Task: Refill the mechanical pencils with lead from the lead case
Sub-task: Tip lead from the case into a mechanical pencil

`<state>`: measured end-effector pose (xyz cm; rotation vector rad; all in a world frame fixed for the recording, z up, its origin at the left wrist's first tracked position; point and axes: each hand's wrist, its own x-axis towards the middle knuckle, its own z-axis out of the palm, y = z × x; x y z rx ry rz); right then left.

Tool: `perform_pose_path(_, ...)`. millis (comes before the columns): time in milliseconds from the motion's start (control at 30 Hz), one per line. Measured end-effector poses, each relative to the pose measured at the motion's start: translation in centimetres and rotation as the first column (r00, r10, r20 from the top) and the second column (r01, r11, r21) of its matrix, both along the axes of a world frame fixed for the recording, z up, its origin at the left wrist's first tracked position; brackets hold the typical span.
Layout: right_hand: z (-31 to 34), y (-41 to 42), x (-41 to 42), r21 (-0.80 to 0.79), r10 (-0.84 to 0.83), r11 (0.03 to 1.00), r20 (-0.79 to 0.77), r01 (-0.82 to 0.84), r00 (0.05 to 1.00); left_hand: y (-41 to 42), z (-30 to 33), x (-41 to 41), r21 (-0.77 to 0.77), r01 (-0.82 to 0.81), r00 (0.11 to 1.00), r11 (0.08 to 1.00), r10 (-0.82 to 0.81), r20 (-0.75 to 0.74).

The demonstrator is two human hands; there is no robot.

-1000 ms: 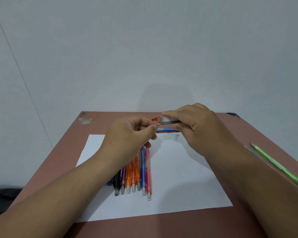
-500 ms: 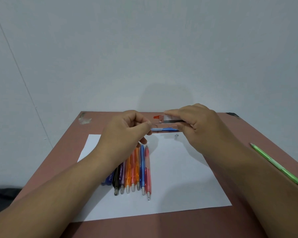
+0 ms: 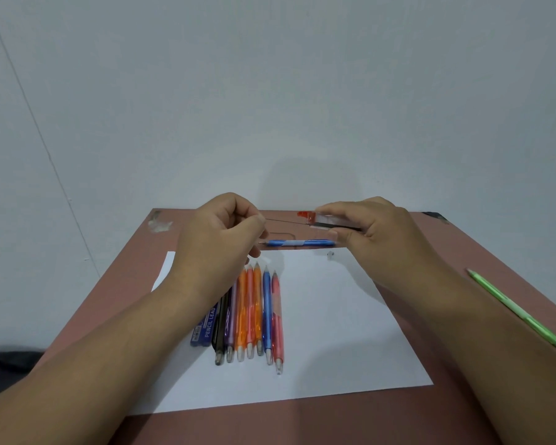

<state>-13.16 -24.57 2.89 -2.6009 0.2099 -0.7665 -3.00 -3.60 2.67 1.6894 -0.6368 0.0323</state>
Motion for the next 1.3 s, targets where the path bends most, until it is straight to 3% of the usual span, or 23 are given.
perform_pose_path(633, 0.4, 0.7, -0.1, 0.320, -0.015, 0.947, -0.004, 0.016, 1.000, 0.4, 0.5, 0.3, -0.060, -0.105, 0.994, 0.993, 0.104, -0.023)
perform_pose_path(800, 0.5, 1.1, 0.2, 0.491, -0.034, 0.871, 0.048, 0.006, 0.998, 0.3, 0.4, 0.5, -0.057, -0.108, 0.994, 0.993, 0.105, -0.042)
perform_pose_path(1033, 0.2, 1.3, 0.5, 0.593, 0.008, 0.804, 0.063, -0.044, 0.998, 0.3, 0.2, 0.7, -0.044, -0.116, 0.993, 0.992, 0.114, -0.041)
perform_pose_path(1300, 0.3, 1.7, 0.4, 0.805, 0.117, 0.568, 0.130, -0.174, 0.985, 0.2, 0.3, 0.7, -0.031, -0.114, 0.993, 0.993, 0.112, -0.038)
